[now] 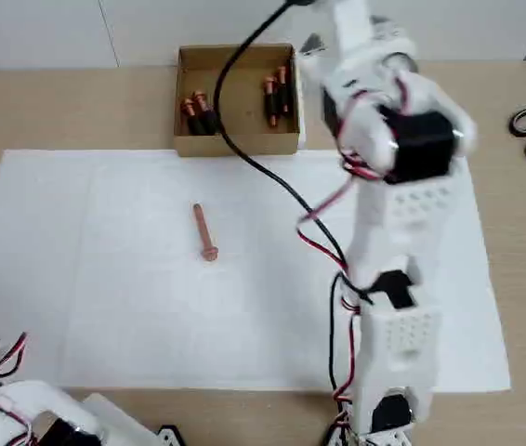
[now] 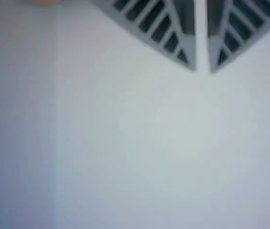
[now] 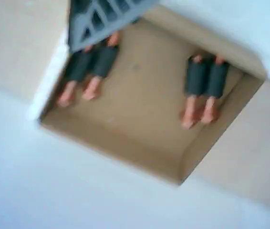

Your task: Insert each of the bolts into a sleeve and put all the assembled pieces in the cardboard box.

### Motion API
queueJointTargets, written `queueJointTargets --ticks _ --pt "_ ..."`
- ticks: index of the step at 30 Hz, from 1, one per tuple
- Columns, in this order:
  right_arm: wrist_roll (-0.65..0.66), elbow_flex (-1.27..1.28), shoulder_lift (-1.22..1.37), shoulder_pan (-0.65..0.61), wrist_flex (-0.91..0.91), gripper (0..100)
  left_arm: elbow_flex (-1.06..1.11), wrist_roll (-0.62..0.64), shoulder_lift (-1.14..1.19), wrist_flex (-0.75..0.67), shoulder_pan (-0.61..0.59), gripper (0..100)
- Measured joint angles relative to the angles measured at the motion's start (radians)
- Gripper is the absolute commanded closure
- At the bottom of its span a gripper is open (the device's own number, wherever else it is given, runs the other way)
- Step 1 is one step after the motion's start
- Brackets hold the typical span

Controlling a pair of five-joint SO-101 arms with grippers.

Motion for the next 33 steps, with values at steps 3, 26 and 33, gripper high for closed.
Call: queueJointTargets --ticks 3,26,33 --pt "0.000 0.029 -0.072 0.051 0.000 77.9 0.021 -0.002 0.000 -0.005 -0.005 99" --pt "-0.083 1.378 -0.491 0.161 0.008 77.9 0.390 -0.002 0.000 -0.006 0.514 99" --pt "-0.086 1.387 -0.540 0.075 0.006 77.9 0.370 0.009 0.000 -0.114 0.833 99"
